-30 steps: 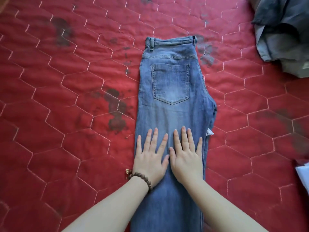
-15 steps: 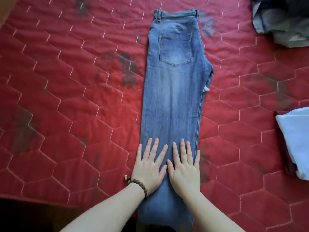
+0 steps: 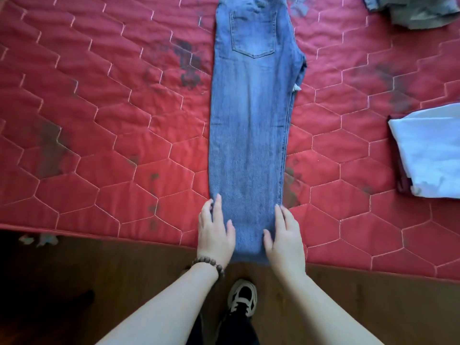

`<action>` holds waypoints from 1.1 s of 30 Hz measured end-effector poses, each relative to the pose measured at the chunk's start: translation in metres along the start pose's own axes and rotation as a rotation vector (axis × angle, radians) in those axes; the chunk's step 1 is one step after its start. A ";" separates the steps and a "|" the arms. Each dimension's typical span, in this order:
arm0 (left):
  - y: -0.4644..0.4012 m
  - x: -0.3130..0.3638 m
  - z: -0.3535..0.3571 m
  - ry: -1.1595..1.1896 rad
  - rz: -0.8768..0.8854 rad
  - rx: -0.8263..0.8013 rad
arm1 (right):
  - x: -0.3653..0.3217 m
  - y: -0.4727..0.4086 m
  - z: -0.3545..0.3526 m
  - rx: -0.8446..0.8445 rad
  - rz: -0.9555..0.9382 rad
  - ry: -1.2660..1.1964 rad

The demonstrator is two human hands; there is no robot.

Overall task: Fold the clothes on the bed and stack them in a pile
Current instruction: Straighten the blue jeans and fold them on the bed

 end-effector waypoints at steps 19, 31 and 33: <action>0.005 -0.026 0.003 0.374 -0.393 -0.060 | 0.011 0.014 0.001 0.029 0.378 -0.335; 0.013 -0.045 0.002 0.480 -0.478 -0.133 | 0.023 0.021 0.005 0.062 0.516 -0.460; 0.015 -0.046 0.002 0.500 -0.483 -0.131 | 0.024 0.020 0.008 0.021 0.524 -0.447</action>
Point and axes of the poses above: each hand's wrist, its own y-axis away from the middle knuckle, its own z-axis out of the palm, x = y × z, the point moved 5 cm from there along -y, towards the middle knuckle, and after that the axes turned 4 degrees about -x, right-handed, at the moved point
